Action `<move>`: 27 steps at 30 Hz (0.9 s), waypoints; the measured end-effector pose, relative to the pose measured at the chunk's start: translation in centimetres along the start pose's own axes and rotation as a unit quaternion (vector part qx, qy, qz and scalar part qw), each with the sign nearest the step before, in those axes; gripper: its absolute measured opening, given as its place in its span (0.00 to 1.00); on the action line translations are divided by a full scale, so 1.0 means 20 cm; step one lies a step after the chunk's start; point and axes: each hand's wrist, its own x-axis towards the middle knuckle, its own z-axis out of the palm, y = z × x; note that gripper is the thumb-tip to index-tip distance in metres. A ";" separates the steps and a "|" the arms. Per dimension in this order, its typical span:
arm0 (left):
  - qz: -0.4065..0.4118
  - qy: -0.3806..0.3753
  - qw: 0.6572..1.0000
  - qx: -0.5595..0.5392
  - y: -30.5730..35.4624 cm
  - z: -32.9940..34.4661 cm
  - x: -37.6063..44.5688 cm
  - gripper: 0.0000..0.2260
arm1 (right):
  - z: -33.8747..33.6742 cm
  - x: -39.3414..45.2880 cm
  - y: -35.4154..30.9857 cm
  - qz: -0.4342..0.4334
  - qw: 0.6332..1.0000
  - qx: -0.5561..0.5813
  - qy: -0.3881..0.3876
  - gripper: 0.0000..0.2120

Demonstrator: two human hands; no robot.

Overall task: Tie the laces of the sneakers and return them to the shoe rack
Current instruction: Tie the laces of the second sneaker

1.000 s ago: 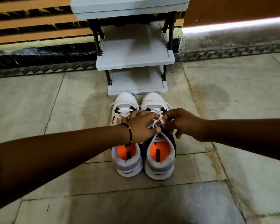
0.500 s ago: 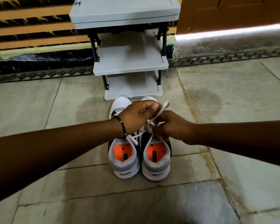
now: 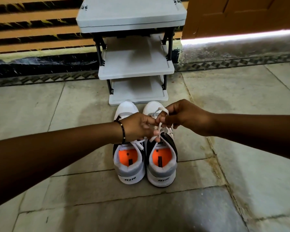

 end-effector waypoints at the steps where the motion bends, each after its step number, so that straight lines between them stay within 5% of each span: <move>1: -0.003 0.012 1.000 -0.001 0.00 0.01 0.00 0.04 | 0.00 0.00 -0.01 -0.007 1.000 -0.008 -0.010 0.07; 8: -0.036 0.136 0.987 0.078 -0.03 0.02 0.03 0.10 | -0.03 -0.01 -0.05 -0.034 0.997 -0.059 -0.024 0.05; 17: -0.168 0.082 0.950 -0.251 0.07 0.04 0.01 0.08 | -0.02 0.00 -0.07 -0.044 0.997 -0.061 -0.016 0.04; 27: -0.226 0.096 0.925 -0.289 0.09 -0.01 -0.02 0.05 | 0.00 -0.01 -0.07 -0.008 0.997 -0.023 0.073 0.06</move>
